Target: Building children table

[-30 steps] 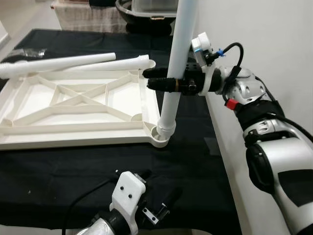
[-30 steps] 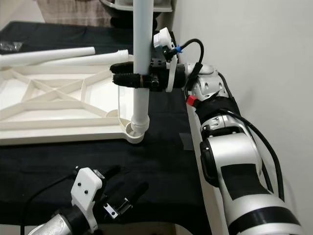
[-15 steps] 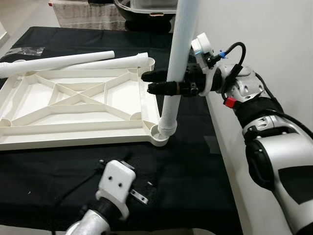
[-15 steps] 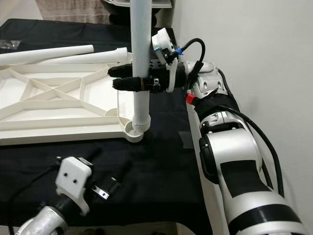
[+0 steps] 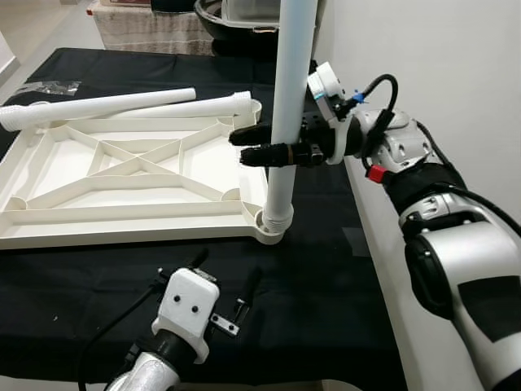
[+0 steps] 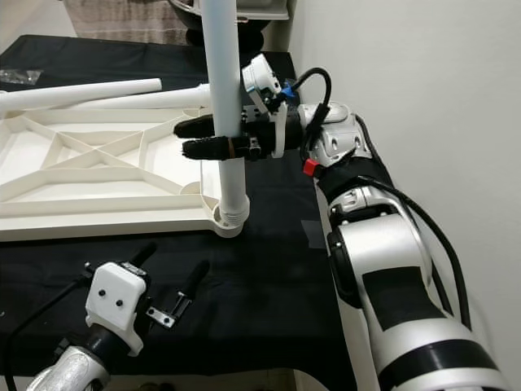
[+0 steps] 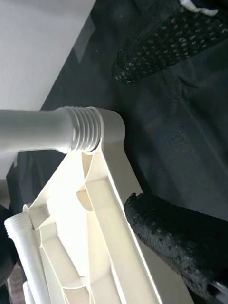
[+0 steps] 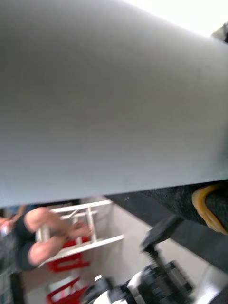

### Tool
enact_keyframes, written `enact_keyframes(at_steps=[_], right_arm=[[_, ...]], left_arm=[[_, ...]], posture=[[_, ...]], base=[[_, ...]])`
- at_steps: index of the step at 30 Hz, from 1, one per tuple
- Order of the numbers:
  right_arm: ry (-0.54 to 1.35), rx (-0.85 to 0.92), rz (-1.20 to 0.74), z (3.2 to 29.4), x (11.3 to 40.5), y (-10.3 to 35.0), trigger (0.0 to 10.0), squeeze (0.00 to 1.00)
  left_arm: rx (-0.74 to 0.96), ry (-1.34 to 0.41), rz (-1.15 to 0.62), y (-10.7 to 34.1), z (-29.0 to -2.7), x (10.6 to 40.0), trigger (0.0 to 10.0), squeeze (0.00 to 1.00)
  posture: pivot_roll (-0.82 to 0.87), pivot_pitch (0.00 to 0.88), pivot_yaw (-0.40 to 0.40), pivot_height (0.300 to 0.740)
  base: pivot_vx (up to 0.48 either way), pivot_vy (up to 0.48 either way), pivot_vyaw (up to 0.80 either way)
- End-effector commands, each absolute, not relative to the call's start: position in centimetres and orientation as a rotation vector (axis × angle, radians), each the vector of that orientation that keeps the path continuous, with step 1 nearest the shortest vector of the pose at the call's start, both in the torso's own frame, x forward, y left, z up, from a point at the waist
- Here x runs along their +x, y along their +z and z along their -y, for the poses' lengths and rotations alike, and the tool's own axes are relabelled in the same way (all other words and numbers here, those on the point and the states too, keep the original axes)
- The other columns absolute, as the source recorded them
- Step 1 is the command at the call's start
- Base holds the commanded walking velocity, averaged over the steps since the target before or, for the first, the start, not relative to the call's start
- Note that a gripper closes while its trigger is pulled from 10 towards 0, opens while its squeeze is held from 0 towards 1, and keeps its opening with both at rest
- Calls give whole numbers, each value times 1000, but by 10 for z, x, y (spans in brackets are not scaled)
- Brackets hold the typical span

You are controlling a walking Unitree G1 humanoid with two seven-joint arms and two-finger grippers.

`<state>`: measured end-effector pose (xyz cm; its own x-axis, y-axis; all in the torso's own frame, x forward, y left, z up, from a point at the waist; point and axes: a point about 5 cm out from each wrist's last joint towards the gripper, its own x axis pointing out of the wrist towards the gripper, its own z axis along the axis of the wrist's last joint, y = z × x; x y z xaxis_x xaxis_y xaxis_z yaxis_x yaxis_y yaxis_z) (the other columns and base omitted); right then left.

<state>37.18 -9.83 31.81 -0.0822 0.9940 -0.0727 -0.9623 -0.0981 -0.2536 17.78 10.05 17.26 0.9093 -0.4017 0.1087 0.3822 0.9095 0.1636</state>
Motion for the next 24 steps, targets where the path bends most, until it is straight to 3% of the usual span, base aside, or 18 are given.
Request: enact_keyframes(at_steps=[1,24], right_arm=[[1698,-221,131,95,370,311,10000,0],[1668,-264,-4,106,372,280,10000,0]], left_arm=[[144,-399,125,168,-100,177,10000,0],[153,-401,118,165,-97,179,10000,0]], posture=[[119,227,-91,740],[114,220,-88,740]], base=[[0,0,0],[0,0,0]])
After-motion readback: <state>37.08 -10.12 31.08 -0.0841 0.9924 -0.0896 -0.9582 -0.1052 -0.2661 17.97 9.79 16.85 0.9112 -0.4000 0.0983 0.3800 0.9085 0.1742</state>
